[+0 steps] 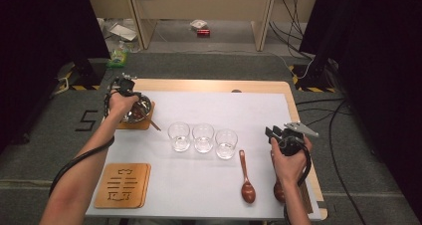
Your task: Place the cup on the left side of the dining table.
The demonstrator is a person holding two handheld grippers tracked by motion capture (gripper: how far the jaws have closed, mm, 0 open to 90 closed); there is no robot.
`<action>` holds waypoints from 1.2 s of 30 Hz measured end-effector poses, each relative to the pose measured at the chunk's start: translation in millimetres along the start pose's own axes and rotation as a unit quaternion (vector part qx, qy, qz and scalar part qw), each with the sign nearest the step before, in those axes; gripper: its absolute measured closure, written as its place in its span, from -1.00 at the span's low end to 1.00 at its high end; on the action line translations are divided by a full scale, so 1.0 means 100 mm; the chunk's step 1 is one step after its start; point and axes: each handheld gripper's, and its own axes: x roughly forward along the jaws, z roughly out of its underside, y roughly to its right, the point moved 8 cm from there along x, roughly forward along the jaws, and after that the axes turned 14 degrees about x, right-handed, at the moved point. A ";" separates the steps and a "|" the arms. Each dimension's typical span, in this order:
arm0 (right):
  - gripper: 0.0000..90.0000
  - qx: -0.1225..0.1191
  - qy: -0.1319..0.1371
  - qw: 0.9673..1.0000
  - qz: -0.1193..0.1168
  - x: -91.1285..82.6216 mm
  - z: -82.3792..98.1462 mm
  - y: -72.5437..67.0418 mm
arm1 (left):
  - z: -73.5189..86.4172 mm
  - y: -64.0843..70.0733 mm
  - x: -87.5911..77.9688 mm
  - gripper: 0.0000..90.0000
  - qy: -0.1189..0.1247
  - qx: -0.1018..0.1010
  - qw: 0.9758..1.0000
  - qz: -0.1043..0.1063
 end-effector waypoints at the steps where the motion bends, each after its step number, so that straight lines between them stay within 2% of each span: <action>1: 0.45 0.002 -0.001 1.000 0.000 0.00 0.00 0.00 | 0.01 0.00 0.00 0.99 -0.001 -0.002 1.000 0.000; 21: 0.45 -0.007 -0.001 1.000 0.000 0.02 0.01 -0.02 | 0.18 -0.13 0.01 0.99 -0.019 -0.020 1.000 -0.002; 36: 0.45 -0.006 -0.003 1.000 -0.003 0.03 0.02 -0.03 | 0.32 -0.20 -0.09 0.99 -0.041 -0.024 0.999 -0.005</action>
